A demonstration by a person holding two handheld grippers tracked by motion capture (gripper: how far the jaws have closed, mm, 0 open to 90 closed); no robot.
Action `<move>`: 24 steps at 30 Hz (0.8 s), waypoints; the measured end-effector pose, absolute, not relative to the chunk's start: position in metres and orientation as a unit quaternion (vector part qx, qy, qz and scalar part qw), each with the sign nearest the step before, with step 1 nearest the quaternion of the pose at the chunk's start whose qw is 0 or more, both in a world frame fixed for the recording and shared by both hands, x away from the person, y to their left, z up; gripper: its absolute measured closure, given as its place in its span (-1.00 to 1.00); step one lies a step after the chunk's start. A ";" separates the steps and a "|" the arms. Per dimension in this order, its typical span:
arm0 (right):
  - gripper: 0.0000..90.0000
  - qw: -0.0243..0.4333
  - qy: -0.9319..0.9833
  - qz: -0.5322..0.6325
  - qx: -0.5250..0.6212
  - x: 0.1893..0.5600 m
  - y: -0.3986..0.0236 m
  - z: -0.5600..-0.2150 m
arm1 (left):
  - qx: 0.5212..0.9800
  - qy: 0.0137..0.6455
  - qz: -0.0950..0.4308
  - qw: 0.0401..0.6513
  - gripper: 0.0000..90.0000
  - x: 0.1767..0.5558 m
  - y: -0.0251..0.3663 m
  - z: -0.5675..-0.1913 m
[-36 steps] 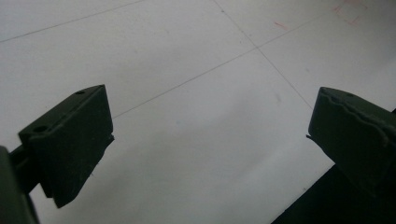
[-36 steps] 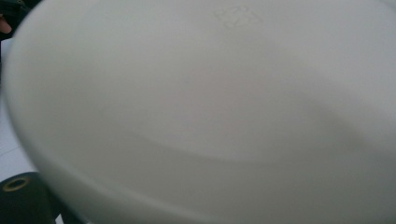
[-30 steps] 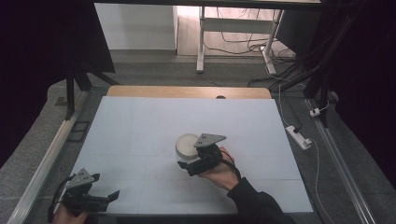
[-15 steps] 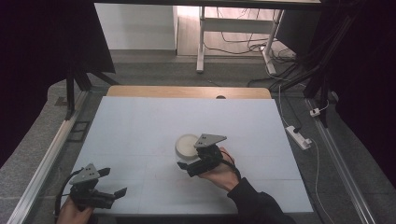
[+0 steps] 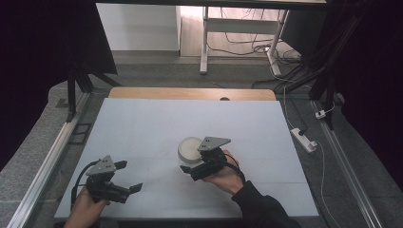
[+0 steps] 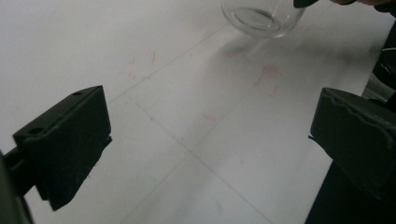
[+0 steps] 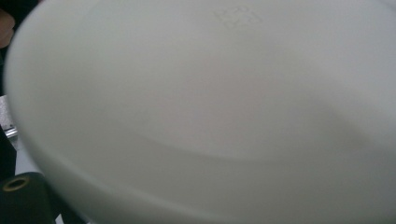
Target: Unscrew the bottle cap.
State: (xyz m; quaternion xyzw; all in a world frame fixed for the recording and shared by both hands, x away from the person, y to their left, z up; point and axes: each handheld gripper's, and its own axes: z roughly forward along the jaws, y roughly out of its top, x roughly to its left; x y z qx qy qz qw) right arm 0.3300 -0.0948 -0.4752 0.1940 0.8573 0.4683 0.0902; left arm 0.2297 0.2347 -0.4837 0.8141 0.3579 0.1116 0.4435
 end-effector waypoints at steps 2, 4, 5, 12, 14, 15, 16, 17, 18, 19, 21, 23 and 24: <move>-0.85 0.090 0.857 0.469 0.193 0.330 -0.095 -0.475 | 0.817 0.353 0.114 0.442 -1.00 0.234 0.231 -0.480; -0.85 0.089 0.857 0.469 0.191 0.330 -0.095 -0.475 | 0.819 0.350 0.107 0.443 -1.00 0.239 0.226 -0.475; -0.85 0.090 0.858 0.469 0.191 0.329 -0.095 -0.475 | 0.820 0.348 0.105 0.443 -1.00 0.240 0.224 -0.474; -0.85 0.087 0.858 0.471 0.187 0.329 -0.095 -0.475 | 0.832 0.317 0.106 0.442 -1.00 0.253 0.206 -0.462; -0.85 0.087 0.858 0.471 0.186 0.329 -0.095 -0.475 | 0.832 0.313 0.105 0.445 -1.00 0.255 0.203 -0.461; -0.85 0.087 0.858 0.472 0.185 0.329 -0.095 -0.475 | 0.833 0.304 0.102 0.451 -1.00 0.258 0.198 -0.459; -0.85 0.086 0.858 0.472 0.184 0.329 -0.094 -0.475 | 0.834 0.299 0.102 0.452 -1.00 0.260 0.196 -0.457; -0.85 0.086 0.858 0.472 0.184 0.329 -0.094 -0.475 | 0.834 0.299 0.102 0.452 -1.00 0.260 0.196 -0.457; -0.85 0.086 0.858 0.471 0.182 0.328 -0.094 -0.475 | 0.835 0.290 0.103 0.456 -1.00 0.263 0.191 -0.454; -0.85 0.086 0.859 0.471 0.181 0.328 -0.094 -0.476 | 0.835 0.290 0.103 0.456 -1.00 0.263 0.191 -0.454; -0.85 0.086 0.860 0.470 0.180 0.328 -0.094 -0.476 | 0.838 0.275 0.104 0.460 -1.00 0.269 0.185 -0.450; -0.85 0.085 0.860 0.470 0.178 0.328 -0.094 -0.476 | 0.841 0.265 0.104 0.461 -1.00 0.273 0.180 -0.448; -0.85 0.085 0.861 0.470 0.177 0.328 -0.094 -0.476 | 0.842 0.262 0.103 0.461 -1.00 0.276 0.177 -0.447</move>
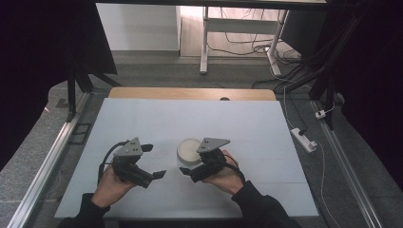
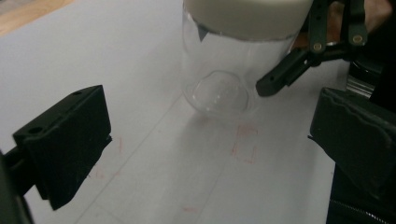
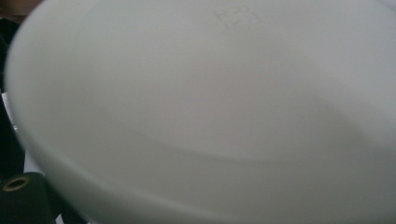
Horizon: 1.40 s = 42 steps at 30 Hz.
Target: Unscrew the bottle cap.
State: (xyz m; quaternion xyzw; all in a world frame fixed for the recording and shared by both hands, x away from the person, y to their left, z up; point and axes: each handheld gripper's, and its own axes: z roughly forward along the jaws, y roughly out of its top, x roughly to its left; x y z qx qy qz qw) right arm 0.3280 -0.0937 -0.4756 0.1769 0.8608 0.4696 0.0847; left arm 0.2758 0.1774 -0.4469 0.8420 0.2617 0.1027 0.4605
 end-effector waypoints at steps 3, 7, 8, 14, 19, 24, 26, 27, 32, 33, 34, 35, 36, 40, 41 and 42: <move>-0.85 0.084 0.862 0.468 0.174 0.328 -0.093 -0.476 | 0.845 0.252 0.096 0.462 -1.00 0.284 0.171 -0.444; -0.85 0.084 0.863 0.467 0.172 0.328 -0.093 -0.477 | 0.850 0.234 0.085 0.464 -1.00 0.296 0.163 -0.440; -0.85 0.083 0.863 0.467 0.172 0.328 -0.093 -0.477 | 0.851 0.230 0.084 0.465 -1.00 0.297 0.161 -0.439; -0.85 0.078 0.865 0.468 0.164 0.327 -0.092 -0.477 | 0.863 0.192 0.069 0.461 -1.00 0.310 0.145 -0.435; -0.85 0.074 0.866 0.467 0.161 0.326 -0.091 -0.478 | 0.870 0.169 0.059 0.460 -1.00 0.319 0.132 -0.433; -0.85 0.070 0.868 0.466 0.155 0.326 -0.090 -0.478 | 0.873 0.144 0.035 0.465 -1.00 0.328 0.122 -0.433; -0.85 0.069 0.869 0.466 0.153 0.326 -0.090 -0.478 | 0.876 0.131 0.030 0.464 -0.99 0.330 0.117 -0.433; -0.85 0.068 0.869 0.467 0.151 0.325 -0.090 -0.478 | 0.877 0.125 0.028 0.463 -0.97 0.330 0.116 -0.434; -0.85 0.067 0.869 0.467 0.147 0.325 -0.089 -0.477 | 0.880 0.109 0.030 0.461 -0.84 0.330 0.110 -0.434; -0.85 0.068 0.869 0.467 0.148 0.325 -0.090 -0.477 | 0.881 0.110 0.035 0.458 -0.84 0.330 0.109 -0.434; -0.85 0.069 0.870 0.466 0.149 0.325 -0.090 -0.477 | 0.881 0.115 0.036 0.458 -0.84 0.329 0.109 -0.434; -0.85 0.070 0.869 0.466 0.151 0.325 -0.090 -0.477 | 0.880 0.120 0.038 0.458 -0.83 0.329 0.109 -0.434; -0.85 0.070 0.869 0.465 0.153 0.326 -0.090 -0.477 | 0.879 0.125 0.040 0.459 -0.83 0.329 0.109 -0.433; -0.85 0.080 0.868 0.461 0.167 0.327 -0.090 -0.477 | 0.876 0.150 0.050 0.455 -0.82 0.328 0.106 -0.433; -0.85 0.083 0.867 0.461 0.170 0.327 -0.090 -0.478 | 0.876 0.159 0.053 0.453 -0.82 0.327 0.105 -0.433; -0.85 0.085 0.867 0.459 0.175 0.328 -0.090 -0.478 | 0.874 0.169 0.057 0.451 -0.82 0.327 0.103 -0.433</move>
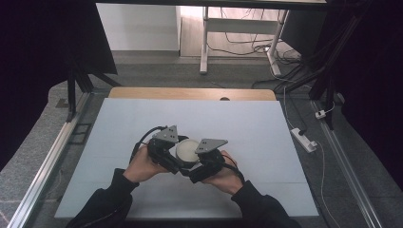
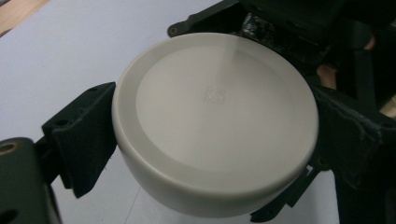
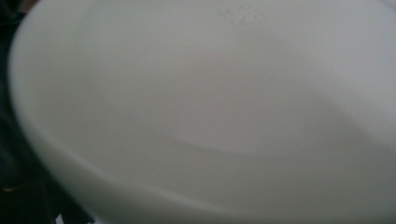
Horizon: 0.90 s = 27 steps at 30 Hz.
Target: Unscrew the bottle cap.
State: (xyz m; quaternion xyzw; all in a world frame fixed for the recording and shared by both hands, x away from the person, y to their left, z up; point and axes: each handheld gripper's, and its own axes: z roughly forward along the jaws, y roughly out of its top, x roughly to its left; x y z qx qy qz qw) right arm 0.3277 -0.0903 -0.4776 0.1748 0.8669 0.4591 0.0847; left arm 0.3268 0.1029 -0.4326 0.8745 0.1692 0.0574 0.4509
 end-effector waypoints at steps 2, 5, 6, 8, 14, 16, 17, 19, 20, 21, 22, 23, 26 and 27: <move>-0.85 0.090 0.866 0.458 0.182 0.329 -0.091 -0.478 | 0.870 0.192 0.067 0.450 -0.82 0.325 0.099 -0.432; -0.85 0.096 0.862 0.456 0.199 0.331 -0.092 -0.478 | 0.862 0.230 0.080 0.445 -0.82 0.322 0.093 -0.431; -0.85 0.097 0.861 0.456 0.202 0.332 -0.092 -0.478 | 0.860 0.242 0.081 0.442 -0.82 0.322 0.091 -0.431; -0.85 0.097 0.861 0.452 0.211 0.333 -0.092 -0.478 | 0.858 0.258 0.086 0.436 -0.82 0.321 0.088 -0.431; -0.85 0.094 0.862 0.450 0.212 0.334 -0.094 -0.479 | 0.862 0.247 0.084 0.435 -0.84 0.322 0.087 -0.431; -0.85 0.091 0.863 0.453 0.206 0.334 -0.094 -0.478 | 0.861 0.235 0.078 0.443 -0.97 0.323 0.091 -0.430; -0.85 0.088 0.863 0.456 0.201 0.333 -0.095 -0.477 | 0.862 0.228 0.078 0.446 -1.00 0.323 0.093 -0.428; -0.85 0.084 0.863 0.459 0.195 0.333 -0.095 -0.475 | 0.868 0.206 0.078 0.446 -1.00 0.325 0.100 -0.424; -0.85 0.083 0.863 0.460 0.191 0.332 -0.096 -0.475 | 0.868 0.194 0.073 0.451 -1.00 0.326 0.104 -0.422; -0.85 0.082 0.863 0.462 0.188 0.332 -0.096 -0.475 | 0.869 0.180 0.064 0.456 -1.00 0.327 0.107 -0.421; -0.85 0.080 0.863 0.464 0.184 0.332 -0.096 -0.474 | 0.870 0.166 0.055 0.460 -1.00 0.328 0.110 -0.420; -0.85 0.077 0.863 0.465 0.181 0.332 -0.096 -0.474 | 0.872 0.153 0.051 0.461 -1.00 0.328 0.113 -0.419; -0.85 0.069 0.866 0.467 0.166 0.330 -0.095 -0.474 | 0.880 0.117 0.035 0.459 -1.00 0.329 0.116 -0.418; -0.85 0.065 0.866 0.469 0.161 0.329 -0.094 -0.474 | 0.881 0.110 0.033 0.459 -1.00 0.329 0.116 -0.418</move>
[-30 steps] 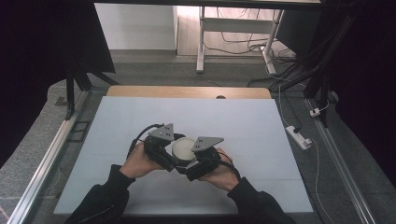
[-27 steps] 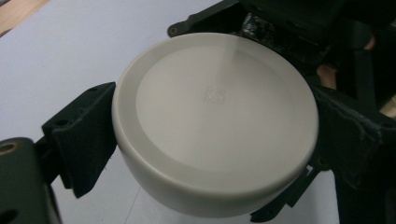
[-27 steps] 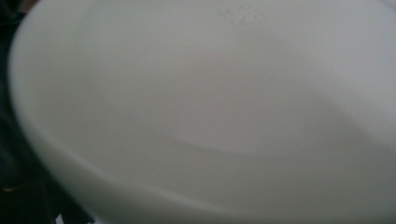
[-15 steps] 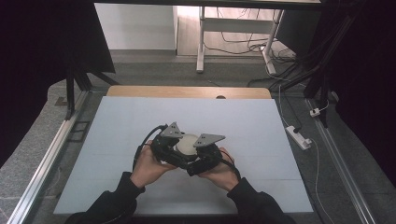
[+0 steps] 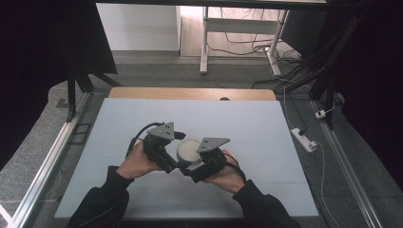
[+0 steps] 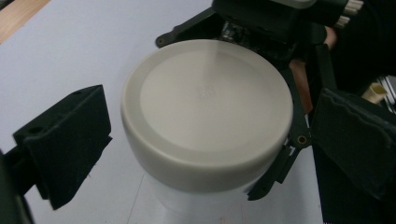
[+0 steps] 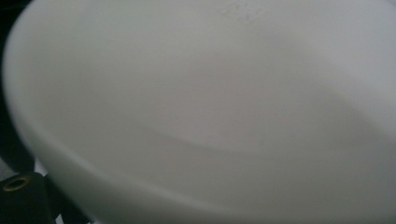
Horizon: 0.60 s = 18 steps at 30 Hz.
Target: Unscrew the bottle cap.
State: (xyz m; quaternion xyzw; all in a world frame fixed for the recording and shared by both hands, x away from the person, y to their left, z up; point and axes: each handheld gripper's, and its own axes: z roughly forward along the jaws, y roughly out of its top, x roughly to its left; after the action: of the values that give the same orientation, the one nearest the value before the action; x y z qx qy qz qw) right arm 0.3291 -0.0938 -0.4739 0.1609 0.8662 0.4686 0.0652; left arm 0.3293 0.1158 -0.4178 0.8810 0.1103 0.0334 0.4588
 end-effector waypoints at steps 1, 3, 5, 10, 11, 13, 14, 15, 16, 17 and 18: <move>-0.85 0.062 0.867 0.469 0.157 0.328 -0.093 -0.474 | 0.882 0.105 0.029 0.459 -1.00 0.330 0.115 -0.418; -0.85 0.059 0.867 0.472 0.148 0.326 -0.092 -0.473 | 0.882 0.099 0.028 0.461 -1.00 0.330 0.114 -0.418; -0.85 0.055 0.868 0.474 0.139 0.324 -0.090 -0.472 | 0.879 0.088 0.017 0.468 -0.96 0.330 0.115 -0.418; -0.85 0.055 0.868 0.476 0.128 0.322 -0.090 -0.471 | 0.877 0.082 0.015 0.473 -0.82 0.330 0.114 -0.422; -0.85 0.056 0.869 0.475 0.129 0.322 -0.090 -0.471 | 0.877 0.084 0.016 0.472 -0.82 0.330 0.114 -0.422; -0.85 0.059 0.869 0.472 0.133 0.322 -0.090 -0.471 | 0.878 0.095 0.021 0.469 -0.82 0.330 0.113 -0.422; -0.85 0.061 0.870 0.470 0.137 0.323 -0.090 -0.472 | 0.877 0.104 0.024 0.468 -0.82 0.330 0.112 -0.422; -0.85 0.063 0.869 0.470 0.141 0.323 -0.090 -0.472 | 0.877 0.113 0.028 0.466 -0.82 0.330 0.110 -0.422; -0.85 0.066 0.870 0.467 0.147 0.324 -0.090 -0.473 | 0.877 0.122 0.033 0.463 -0.82 0.329 0.109 -0.423; -0.85 0.070 0.869 0.464 0.154 0.324 -0.090 -0.473 | 0.876 0.135 0.036 0.462 -0.82 0.329 0.107 -0.423; -0.85 0.074 0.869 0.462 0.160 0.325 -0.090 -0.473 | 0.875 0.146 0.042 0.459 -0.82 0.329 0.105 -0.423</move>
State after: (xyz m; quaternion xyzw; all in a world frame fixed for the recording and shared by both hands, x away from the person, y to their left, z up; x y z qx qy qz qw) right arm 0.3252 -0.0901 -0.4734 0.1599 0.8691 0.4622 0.0738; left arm 0.3288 0.1053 -0.4229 0.8754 0.1459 0.0419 0.4589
